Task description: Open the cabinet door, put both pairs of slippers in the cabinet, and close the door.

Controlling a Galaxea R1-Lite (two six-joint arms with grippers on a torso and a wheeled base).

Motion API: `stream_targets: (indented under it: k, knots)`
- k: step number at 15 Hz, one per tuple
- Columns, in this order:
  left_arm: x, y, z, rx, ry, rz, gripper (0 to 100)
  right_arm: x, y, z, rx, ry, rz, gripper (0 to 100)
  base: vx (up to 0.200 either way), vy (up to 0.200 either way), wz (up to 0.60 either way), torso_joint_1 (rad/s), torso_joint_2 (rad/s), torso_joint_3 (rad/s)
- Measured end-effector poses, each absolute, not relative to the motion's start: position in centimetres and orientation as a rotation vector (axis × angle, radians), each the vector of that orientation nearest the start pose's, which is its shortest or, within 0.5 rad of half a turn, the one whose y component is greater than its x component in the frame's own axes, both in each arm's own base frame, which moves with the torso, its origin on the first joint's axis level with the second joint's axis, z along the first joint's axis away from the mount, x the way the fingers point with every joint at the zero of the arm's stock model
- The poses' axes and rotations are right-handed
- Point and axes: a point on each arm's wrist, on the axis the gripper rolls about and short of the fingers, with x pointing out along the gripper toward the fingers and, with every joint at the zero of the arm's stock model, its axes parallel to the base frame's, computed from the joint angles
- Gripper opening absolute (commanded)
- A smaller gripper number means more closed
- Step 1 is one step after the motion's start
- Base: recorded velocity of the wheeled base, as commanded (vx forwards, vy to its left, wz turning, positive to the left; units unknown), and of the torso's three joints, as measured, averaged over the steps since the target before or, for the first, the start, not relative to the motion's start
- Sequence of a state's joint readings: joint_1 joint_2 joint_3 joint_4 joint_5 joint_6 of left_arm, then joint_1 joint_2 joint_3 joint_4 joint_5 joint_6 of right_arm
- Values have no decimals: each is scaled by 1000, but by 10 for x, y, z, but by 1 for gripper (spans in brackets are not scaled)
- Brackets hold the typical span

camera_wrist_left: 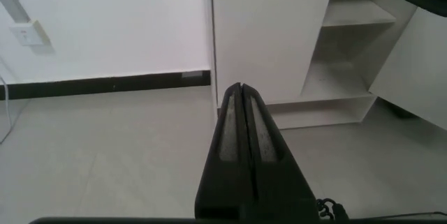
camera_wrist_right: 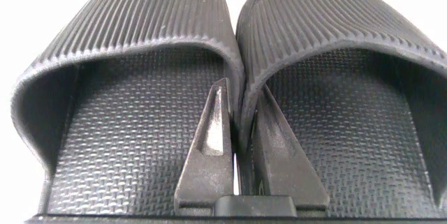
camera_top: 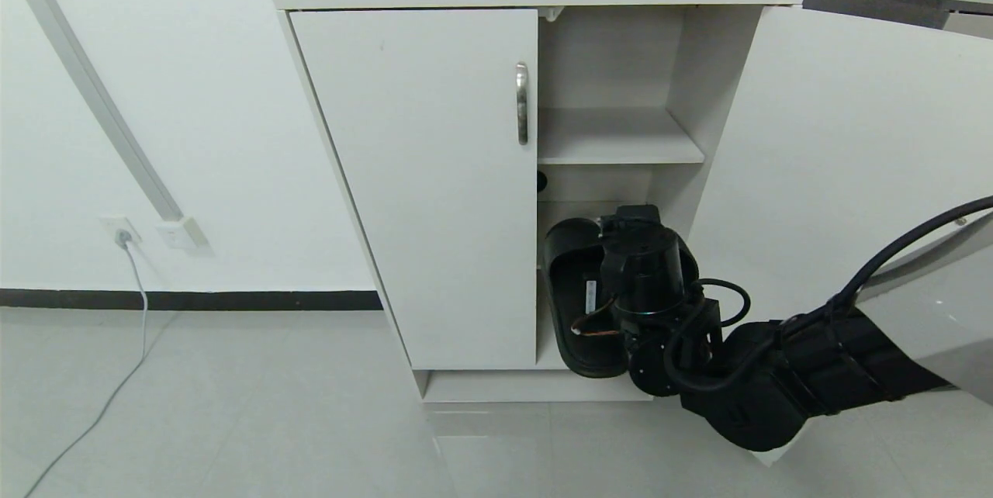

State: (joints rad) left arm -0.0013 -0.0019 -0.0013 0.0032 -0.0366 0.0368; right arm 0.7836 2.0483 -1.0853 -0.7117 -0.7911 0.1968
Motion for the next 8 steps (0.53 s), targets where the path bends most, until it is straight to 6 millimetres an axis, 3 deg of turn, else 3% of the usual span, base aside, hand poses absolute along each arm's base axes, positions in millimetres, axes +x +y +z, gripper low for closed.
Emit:
stream_targets:
  k: [8]
  knots:
    - [-23, -1, 75, 29, 1, -36, 0, 286, 266, 132, -3, 199, -19, 0, 0, 0, 0, 0, 0, 0]
